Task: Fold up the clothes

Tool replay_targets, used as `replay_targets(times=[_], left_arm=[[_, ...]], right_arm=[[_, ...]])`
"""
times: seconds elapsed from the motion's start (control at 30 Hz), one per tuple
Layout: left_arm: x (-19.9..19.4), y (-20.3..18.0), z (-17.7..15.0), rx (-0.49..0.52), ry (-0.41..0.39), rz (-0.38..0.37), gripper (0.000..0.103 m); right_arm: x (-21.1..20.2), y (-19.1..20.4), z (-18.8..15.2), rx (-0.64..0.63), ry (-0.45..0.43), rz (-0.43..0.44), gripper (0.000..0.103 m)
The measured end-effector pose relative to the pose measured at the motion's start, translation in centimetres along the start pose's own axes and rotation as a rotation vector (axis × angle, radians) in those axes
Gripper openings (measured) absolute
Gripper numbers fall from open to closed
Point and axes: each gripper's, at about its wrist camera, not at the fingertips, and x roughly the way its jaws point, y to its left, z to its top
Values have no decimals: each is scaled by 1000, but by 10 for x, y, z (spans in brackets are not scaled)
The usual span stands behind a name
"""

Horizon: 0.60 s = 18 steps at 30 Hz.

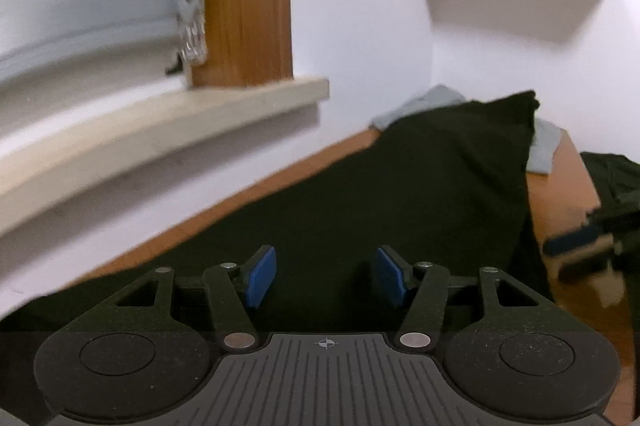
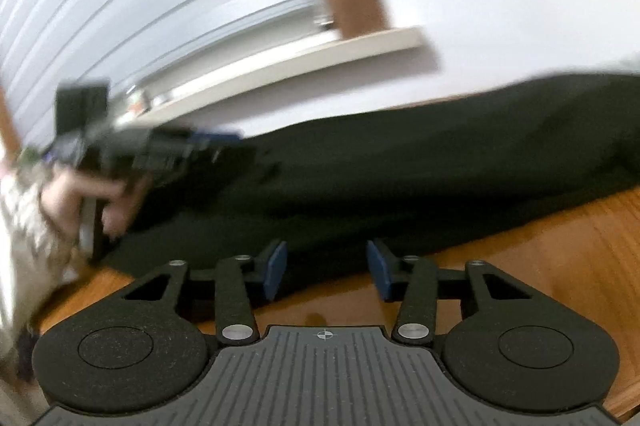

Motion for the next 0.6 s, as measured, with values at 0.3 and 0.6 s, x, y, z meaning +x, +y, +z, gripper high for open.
replay_targets(times=[0.3, 0.6], left_arm=[[7, 22, -10, -130, 19, -47, 63], [0, 6, -8, -45, -15, -34, 65]], right_arm=[[28, -45, 29, 103, -47, -150, 47], [54, -78, 95, 83, -82, -283, 22]])
